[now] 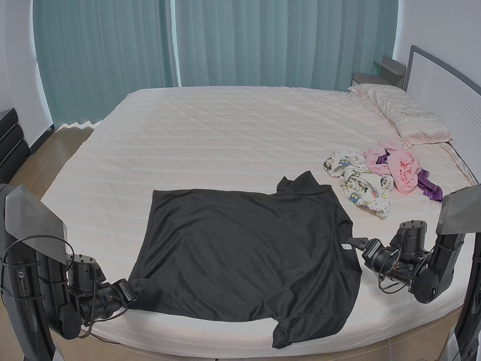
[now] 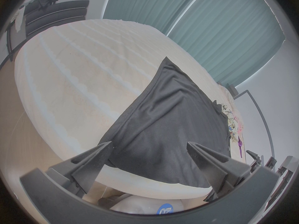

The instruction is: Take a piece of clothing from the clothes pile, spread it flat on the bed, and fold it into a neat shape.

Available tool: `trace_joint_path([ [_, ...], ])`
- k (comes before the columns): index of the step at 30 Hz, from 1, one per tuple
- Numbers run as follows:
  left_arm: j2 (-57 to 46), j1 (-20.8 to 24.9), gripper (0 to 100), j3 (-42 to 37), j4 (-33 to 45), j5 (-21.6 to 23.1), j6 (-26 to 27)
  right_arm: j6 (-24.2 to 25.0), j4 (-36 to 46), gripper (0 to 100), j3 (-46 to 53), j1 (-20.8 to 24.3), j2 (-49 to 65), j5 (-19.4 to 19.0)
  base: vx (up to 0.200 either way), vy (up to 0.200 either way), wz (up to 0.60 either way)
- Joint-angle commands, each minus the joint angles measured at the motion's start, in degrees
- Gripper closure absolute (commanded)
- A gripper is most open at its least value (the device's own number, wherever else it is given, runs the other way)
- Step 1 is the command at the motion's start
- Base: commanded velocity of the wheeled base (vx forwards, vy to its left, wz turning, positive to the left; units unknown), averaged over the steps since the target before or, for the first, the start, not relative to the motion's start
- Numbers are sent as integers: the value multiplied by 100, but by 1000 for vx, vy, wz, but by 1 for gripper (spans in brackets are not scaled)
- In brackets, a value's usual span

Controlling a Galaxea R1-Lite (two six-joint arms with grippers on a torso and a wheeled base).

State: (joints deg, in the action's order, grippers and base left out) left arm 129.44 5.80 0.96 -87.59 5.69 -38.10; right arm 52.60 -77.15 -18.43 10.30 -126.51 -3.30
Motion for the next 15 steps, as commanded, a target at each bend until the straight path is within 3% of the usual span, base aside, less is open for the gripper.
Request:
trace_joint_path([
  [1,-209,0,0,-88,5,-7,-5,-4,-1,0,6,7,-14,-4,0,0,0],
  [4,-191,0,0,-88,5,-7,4,-4,-1,0,15,7,-31,-4,0,0,0],
  [10,143,0,0,-88,-13,-60,65,-4,-1,0,33,42,-31,5,-200,0,0],
  [15,275,17,0,-88,-4,-306,188,-4,-10,0,33,51,-102,5,0,0,0],
])
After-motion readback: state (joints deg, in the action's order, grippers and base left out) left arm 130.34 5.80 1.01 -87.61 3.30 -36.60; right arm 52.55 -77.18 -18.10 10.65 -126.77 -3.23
